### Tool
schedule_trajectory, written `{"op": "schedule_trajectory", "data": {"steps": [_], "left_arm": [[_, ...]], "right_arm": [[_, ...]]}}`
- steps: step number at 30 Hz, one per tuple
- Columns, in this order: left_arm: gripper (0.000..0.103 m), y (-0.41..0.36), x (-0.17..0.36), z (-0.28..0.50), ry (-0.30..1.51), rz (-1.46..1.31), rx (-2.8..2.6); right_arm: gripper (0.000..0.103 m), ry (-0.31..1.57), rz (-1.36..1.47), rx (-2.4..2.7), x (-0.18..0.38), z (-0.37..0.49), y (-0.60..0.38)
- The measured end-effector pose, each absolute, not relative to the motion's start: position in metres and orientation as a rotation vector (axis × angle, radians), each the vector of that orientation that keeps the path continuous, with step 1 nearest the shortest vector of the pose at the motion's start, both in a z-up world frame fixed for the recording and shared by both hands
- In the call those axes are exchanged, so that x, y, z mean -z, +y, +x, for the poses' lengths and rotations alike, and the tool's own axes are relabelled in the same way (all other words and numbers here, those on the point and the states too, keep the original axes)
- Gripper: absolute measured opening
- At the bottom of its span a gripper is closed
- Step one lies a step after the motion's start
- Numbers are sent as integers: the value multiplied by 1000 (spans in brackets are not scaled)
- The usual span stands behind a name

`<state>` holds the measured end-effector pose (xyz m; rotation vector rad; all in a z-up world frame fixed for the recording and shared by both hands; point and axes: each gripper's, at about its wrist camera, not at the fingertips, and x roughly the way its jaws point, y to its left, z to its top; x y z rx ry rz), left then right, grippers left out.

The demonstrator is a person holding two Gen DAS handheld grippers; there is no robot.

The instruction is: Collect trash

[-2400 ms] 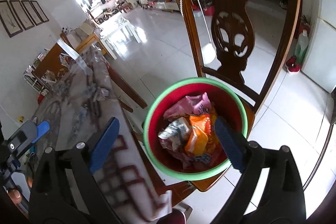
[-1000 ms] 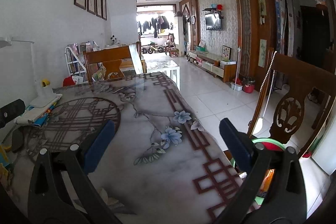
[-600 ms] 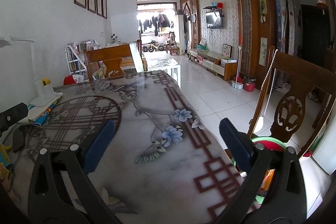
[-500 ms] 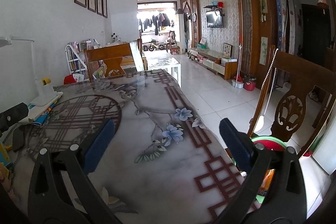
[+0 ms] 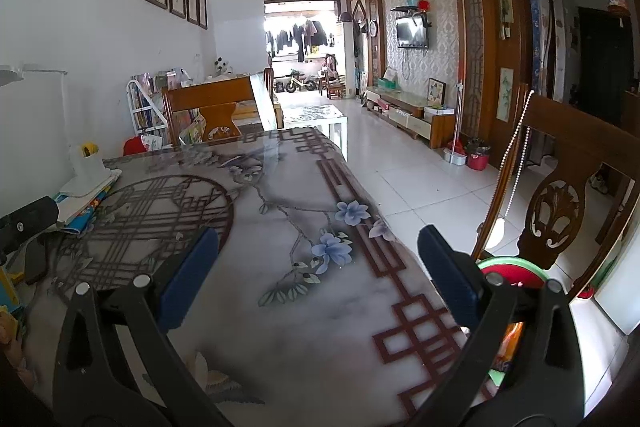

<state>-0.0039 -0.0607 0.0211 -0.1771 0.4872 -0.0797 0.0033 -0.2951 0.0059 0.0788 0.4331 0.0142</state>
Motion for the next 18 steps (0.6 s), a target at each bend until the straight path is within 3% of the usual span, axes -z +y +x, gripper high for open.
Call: {"op": "schedule_trajectory", "data": {"steps": [18], "left_arm": [[95,-61,-16,-4,499,-174,88]], "right_arm": [[98,445,71,-26,-5,3,-293]]}}
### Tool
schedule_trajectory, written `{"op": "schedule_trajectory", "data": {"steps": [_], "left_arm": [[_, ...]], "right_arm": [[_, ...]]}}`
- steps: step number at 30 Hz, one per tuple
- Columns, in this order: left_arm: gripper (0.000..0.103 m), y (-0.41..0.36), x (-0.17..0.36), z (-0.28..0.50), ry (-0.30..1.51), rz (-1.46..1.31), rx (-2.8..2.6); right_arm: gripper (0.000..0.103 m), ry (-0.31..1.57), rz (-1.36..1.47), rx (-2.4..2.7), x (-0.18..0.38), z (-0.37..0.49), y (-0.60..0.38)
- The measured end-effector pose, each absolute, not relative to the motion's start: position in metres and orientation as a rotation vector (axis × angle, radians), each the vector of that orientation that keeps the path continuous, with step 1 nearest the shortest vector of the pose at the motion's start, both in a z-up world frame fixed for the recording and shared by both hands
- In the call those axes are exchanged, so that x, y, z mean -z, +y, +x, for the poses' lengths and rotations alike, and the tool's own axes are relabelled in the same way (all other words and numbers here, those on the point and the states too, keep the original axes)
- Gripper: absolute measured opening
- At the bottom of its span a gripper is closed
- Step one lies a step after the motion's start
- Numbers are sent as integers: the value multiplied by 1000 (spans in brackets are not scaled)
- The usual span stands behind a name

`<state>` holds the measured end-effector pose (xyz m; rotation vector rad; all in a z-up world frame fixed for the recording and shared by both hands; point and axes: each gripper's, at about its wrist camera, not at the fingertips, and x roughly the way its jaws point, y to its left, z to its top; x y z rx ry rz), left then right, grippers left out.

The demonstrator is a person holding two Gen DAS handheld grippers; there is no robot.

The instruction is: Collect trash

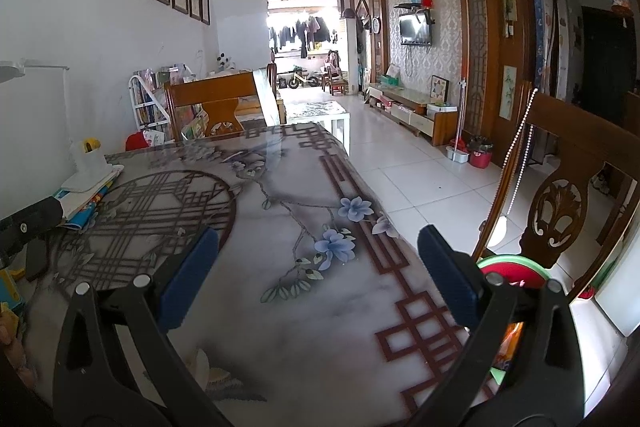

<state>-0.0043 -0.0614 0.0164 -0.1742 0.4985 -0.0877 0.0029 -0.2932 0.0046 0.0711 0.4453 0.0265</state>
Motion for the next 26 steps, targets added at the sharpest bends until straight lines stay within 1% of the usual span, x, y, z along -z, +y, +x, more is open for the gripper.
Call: {"op": "schedule_trajectory", "data": {"steps": [15,20,23,26], "left_arm": [[95,-61,-12,-3,521,-181,103],[95,-64,-11,-2,530,-154,77],[95,-63,-8,2,547,-155,67],[95,-60,-3,6,559,-147,42]], "right_arm": [[98,491,77,-55,-1,10,-294],[98,674,77,-117,26,54,-285],[98,839,65,-139,58,103,-275],[98,896,56,-131,81,136,-269]]}}
